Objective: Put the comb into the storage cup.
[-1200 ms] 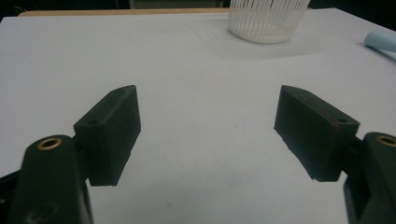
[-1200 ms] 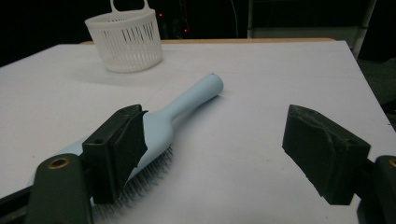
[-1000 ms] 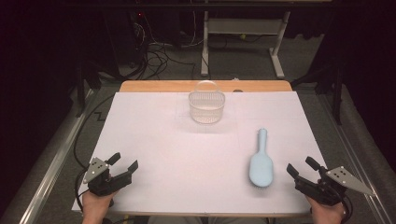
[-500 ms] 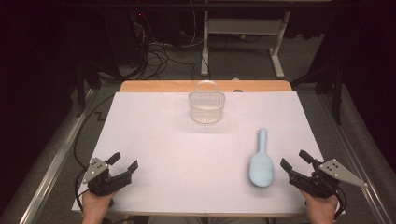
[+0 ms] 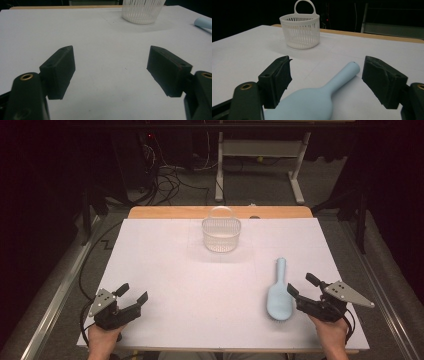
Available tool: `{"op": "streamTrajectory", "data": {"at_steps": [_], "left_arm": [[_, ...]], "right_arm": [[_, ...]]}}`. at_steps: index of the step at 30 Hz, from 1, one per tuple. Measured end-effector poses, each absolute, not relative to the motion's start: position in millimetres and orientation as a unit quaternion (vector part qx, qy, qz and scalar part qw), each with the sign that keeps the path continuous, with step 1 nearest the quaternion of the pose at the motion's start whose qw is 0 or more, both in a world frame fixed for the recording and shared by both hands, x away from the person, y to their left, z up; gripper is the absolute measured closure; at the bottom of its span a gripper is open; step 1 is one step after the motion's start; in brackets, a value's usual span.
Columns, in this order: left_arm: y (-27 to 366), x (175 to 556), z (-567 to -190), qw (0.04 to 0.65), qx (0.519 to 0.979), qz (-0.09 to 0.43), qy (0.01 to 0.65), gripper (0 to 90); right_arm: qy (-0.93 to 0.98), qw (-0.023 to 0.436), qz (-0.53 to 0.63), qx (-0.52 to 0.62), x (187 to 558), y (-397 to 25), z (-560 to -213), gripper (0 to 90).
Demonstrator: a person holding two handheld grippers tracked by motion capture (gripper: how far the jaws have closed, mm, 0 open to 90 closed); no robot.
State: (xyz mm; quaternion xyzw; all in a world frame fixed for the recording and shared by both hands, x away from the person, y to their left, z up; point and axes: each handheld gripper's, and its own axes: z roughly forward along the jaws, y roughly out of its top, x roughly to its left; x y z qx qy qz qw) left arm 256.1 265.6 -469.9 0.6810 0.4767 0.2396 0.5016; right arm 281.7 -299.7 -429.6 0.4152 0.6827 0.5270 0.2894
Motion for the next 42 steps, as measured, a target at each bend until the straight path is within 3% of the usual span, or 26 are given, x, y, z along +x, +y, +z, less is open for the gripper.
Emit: {"op": "streamTrajectory", "data": {"at_steps": [42], "left_arm": [[267, 257, -470, 0.501, 0.68, 0.239, 0.478, 22.1]], "right_arm": [[0.706, 0.257, 0.524, 0.4, 343, -245, -412, 26.4]]}}
